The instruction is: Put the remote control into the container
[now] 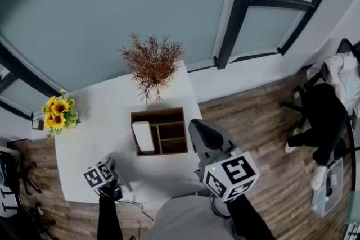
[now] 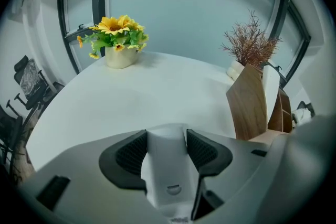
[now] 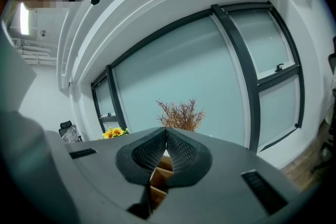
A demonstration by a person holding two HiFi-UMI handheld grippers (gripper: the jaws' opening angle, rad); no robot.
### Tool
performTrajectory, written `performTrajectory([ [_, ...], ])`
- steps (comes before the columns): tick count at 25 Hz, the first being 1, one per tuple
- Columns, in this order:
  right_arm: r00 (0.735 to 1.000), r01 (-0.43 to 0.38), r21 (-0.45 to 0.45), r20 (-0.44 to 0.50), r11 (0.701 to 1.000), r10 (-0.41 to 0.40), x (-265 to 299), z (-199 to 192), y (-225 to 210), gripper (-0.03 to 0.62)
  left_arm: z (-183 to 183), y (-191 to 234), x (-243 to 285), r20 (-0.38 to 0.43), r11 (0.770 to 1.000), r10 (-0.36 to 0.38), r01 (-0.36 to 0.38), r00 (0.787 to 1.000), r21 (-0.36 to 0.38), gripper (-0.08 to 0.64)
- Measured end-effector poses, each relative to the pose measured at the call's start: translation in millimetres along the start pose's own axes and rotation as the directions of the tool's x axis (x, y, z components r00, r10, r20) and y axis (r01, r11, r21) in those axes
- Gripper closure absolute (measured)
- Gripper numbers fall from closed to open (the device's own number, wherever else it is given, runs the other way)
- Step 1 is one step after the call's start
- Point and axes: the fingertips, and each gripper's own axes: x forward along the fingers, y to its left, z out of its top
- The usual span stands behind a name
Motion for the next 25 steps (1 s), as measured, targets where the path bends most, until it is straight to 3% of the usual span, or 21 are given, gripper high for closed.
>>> performTrajectory([
  [25, 0.999, -0.046, 0.007, 0.012, 0.999, 0.046, -12.0, 2.0, -0.4, 0.588, 13.2, -34.1, -74.2, 0.158, 0.998, -0.058, 0.052, 0.986, 0.041, 0.325],
])
